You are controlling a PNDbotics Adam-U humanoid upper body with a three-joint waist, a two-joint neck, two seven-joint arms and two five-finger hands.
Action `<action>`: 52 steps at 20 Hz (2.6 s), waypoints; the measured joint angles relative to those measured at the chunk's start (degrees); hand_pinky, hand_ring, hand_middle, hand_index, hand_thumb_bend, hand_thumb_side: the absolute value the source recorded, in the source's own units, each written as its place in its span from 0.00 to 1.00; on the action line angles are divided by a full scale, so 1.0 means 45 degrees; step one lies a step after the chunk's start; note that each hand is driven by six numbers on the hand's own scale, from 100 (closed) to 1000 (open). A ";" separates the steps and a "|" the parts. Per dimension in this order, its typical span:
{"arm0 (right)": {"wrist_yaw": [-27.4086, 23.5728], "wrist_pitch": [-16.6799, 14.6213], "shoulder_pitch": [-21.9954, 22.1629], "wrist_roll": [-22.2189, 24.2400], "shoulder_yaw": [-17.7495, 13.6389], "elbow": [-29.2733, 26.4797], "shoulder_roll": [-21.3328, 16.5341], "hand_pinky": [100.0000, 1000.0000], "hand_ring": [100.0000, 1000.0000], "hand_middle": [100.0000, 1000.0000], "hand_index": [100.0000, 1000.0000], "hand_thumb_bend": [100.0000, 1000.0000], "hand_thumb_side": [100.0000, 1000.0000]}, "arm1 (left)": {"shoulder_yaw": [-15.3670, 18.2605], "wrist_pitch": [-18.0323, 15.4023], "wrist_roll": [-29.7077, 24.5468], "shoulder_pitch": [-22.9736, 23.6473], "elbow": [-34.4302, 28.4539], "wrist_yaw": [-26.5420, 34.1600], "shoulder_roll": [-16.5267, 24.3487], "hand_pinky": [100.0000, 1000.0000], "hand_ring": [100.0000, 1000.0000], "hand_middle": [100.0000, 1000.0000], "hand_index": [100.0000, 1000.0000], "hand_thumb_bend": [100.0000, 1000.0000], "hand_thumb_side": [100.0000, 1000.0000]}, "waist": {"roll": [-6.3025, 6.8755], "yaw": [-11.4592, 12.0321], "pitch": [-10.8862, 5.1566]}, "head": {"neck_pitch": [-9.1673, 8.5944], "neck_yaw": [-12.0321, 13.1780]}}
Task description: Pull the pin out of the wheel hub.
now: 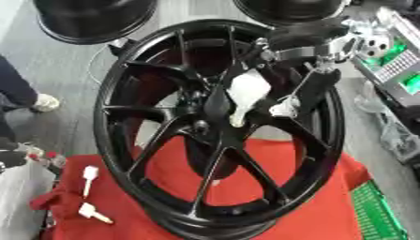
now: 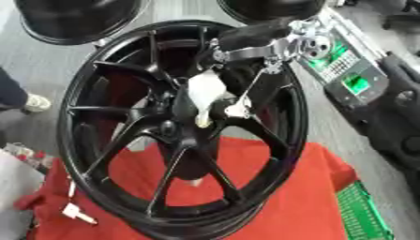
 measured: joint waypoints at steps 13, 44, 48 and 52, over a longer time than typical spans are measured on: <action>-0.2461 0.0519 0.0082 -0.1693 -0.1943 -0.0004 -0.1923 0.07 0.20 0.37 0.40 0.00 0.13 | 0.0230 0.0329 0.0119 0.0057 0.0000 -0.0092 0.0188 0.72 0.66 0.63 0.74 0.10 0.99 | -0.0647 -0.0539 -0.0483 | -0.0003 0.0349; -0.4147 0.5263 0.8647 -0.7490 -1.0075 0.8508 -0.1098 0.61 0.71 0.90 0.85 0.00 1.00 | 0.1562 0.0192 0.1455 0.0004 -0.0082 -0.0110 0.0244 0.72 0.66 0.62 0.74 0.09 0.99 | 0.0196 -0.2701 0.0184 | -0.0909 0.0839; -0.4715 0.6016 0.9843 -0.8244 -0.9804 0.9720 0.0115 0.61 0.71 0.89 0.85 0.00 1.00 | 0.1383 0.0130 0.1299 0.0009 -0.0078 -0.0109 0.0218 0.72 0.66 0.62 0.74 0.09 0.99 | 0.0182 -0.2259 0.0167 | -0.0901 0.0471; -0.5441 0.6706 1.1031 -0.8998 -0.9951 1.0927 0.1281 0.61 0.70 0.88 0.85 0.00 1.00 | 0.1150 0.0148 0.1080 0.0079 -0.0069 -0.0109 0.0218 0.72 0.66 0.62 0.74 0.09 0.99 | -0.0012 -0.1771 -0.0050 | -0.0774 0.0104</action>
